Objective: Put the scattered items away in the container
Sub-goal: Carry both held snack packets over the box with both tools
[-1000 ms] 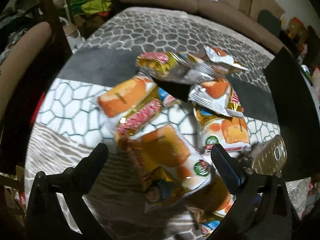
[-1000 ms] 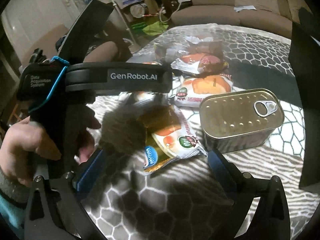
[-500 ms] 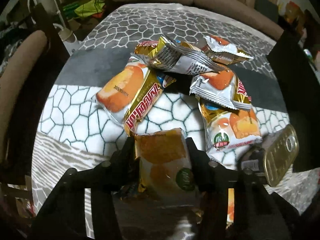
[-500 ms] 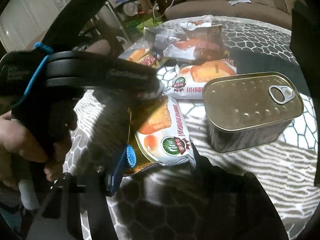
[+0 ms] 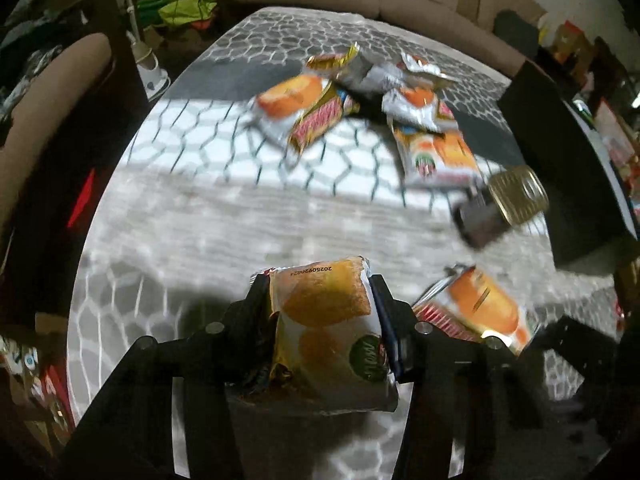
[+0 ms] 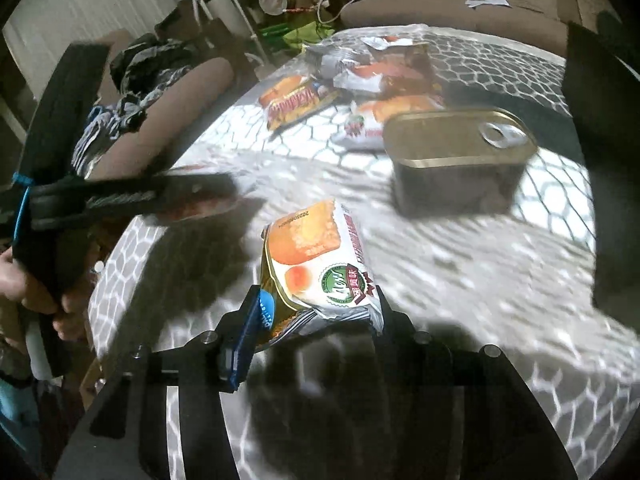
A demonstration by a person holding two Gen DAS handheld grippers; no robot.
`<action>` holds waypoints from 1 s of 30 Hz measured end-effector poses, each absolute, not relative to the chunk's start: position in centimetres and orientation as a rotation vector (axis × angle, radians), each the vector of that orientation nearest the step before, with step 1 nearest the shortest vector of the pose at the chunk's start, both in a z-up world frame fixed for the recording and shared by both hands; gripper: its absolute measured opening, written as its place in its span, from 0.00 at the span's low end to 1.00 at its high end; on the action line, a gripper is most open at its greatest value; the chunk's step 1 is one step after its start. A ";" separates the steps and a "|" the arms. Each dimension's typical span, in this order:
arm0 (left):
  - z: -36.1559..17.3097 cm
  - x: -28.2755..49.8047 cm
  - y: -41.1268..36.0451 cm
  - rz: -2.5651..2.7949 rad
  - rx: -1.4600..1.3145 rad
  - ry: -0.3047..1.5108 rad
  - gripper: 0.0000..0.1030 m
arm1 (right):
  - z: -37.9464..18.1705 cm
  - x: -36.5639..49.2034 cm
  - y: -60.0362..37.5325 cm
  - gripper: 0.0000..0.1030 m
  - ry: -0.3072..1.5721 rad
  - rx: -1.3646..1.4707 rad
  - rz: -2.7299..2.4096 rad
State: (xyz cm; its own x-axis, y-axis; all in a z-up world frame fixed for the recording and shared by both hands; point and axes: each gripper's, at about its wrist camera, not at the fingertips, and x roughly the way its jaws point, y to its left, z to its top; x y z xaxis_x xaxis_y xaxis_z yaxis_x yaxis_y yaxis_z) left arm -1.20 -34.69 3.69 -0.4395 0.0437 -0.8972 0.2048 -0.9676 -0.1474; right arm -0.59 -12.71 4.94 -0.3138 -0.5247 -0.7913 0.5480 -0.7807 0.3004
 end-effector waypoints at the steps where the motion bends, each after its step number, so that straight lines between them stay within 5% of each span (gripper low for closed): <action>1: 3.6 -0.5 -34.6 -2.559 1.608 0.362 0.45 | 5.1 0.2 -12.2 0.51 0.032 1.266 -2.120; 7: 2.9 3.7 -33.5 -2.556 1.617 0.384 0.46 | 5.4 3.1 -9.8 0.55 0.013 1.300 -2.141; 9: 2.9 4.6 -32.9 -2.556 1.608 0.363 0.49 | 5.4 3.5 -9.2 0.77 0.004 1.331 -2.151; 13: 3.7 7.1 -33.3 -2.571 1.542 0.395 0.84 | 6.7 4.1 -7.1 0.91 -0.063 1.298 -2.225; 30: 1.8 6.5 -31.9 -2.560 1.671 0.247 0.80 | 5.5 2.7 -11.9 0.93 0.232 1.309 -2.119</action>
